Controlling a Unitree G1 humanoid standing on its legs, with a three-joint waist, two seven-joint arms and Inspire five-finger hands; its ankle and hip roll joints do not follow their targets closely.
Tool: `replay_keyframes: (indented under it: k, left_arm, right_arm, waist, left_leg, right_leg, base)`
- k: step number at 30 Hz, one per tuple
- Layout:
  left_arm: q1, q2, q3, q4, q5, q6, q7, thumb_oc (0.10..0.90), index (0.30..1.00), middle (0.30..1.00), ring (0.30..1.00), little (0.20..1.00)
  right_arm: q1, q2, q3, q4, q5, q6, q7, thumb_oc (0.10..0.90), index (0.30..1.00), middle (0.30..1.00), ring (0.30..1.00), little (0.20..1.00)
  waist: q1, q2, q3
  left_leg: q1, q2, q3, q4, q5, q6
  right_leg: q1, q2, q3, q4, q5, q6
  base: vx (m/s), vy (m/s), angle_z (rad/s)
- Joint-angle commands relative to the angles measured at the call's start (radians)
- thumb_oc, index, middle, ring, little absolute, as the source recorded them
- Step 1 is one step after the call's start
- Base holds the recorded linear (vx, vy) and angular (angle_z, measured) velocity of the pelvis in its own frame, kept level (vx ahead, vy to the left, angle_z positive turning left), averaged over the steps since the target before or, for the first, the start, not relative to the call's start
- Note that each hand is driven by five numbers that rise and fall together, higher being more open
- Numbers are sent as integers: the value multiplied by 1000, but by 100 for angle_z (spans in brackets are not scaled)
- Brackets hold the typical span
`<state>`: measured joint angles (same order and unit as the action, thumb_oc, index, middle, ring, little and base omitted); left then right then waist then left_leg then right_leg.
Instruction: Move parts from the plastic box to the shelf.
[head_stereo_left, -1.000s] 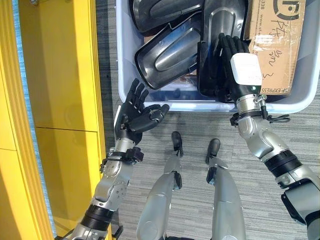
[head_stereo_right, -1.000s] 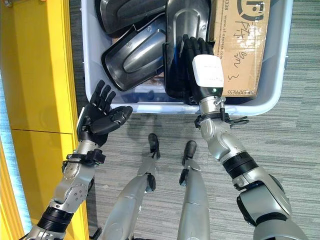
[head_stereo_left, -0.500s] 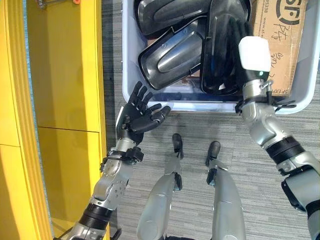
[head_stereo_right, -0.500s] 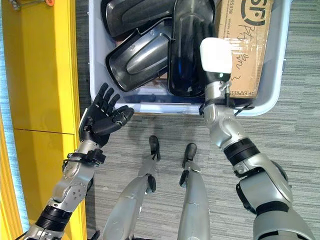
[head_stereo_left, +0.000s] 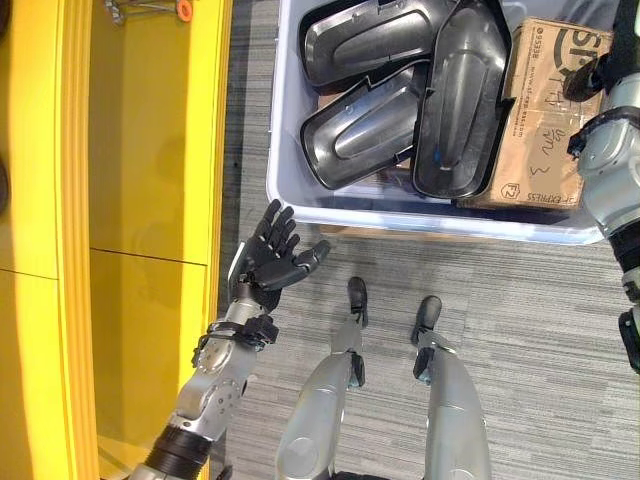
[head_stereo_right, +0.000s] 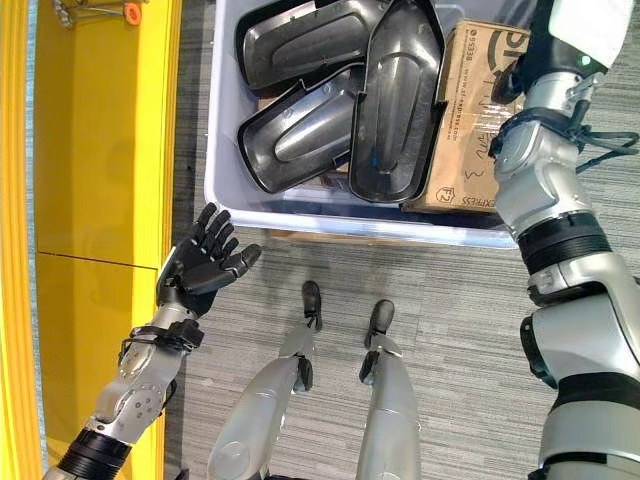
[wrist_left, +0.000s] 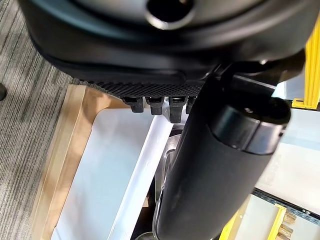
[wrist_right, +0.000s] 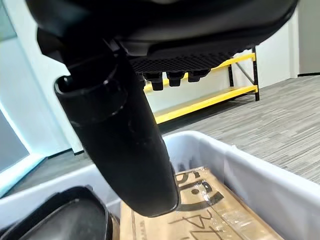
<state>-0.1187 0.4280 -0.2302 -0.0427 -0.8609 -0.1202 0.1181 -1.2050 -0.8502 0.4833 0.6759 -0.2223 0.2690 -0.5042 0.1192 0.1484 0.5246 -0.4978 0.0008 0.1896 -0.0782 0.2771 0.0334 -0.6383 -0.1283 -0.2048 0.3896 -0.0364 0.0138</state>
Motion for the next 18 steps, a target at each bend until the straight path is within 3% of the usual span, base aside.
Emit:
replay_keyframes:
  k: [1, 2, 7, 11, 18]
  left_arm:
    - [25, 5, 9, -96, -27, -81, -29, 900, 1000, 1000, 1000, 1000]
    - [41, -6, 28, -113, -20, -75, -24, 900, 1000, 1000, 1000, 1000]
    - [66, -19, 62, -135, -11, -73, -17, 900, 1000, 1000, 1000, 1000]
    - [59, -26, 76, -129, -1, -72, -11, 900, 1000, 1000, 1000, 1000]
    - [45, -39, 87, -100, 19, -61, 2, 900, 1000, 1000, 1000, 1000]
  right_arm:
    - [-20, -71, -50, -247, -47, -136, -39, 900, 1000, 1000, 1000, 1000]
    - [94, -73, -111, -393, -66, -127, -2, 900, 1000, 1000, 1000, 1000]
    - [320, -53, -213, -624, -161, -129, 59, 900, 1000, 1000, 1000, 1000]
    - [434, -28, -237, -708, -280, -175, 98, 900, 1000, 1000, 1000, 1000]
    - [530, -31, -232, -747, -351, -209, 143, 900, 1000, 1000, 1000, 1000]
  waist:
    - [-17, 16, -5]
    - [-33, 11, -5]
    - [-71, -4, -5]
    - [-96, -20, -5]
    - [-116, -40, -5]
  left_leg:
    - [48, -39, -53, 88, -149, -84]
    - [55, -38, -46, 88, -153, -84]
    - [58, -35, -29, 85, -158, -78]
    - [50, -31, -15, 81, -156, -77]
    - [49, -22, -2, 68, -148, -79]
  right_leg:
    - [102, 22, 30, -187, 67, 71]
    - [106, 22, 38, -190, 67, 74]
    - [99, 31, 62, -197, 73, 78]
    - [89, 43, 82, -202, 81, 83]
    - [90, 55, 95, -214, 92, 88]
  base:
    - [24, 56, -8]
    - [22, 50, -7]
    - [0, 10, -2]
    - [-43, -11, -10]
    - [-39, -32, -11]
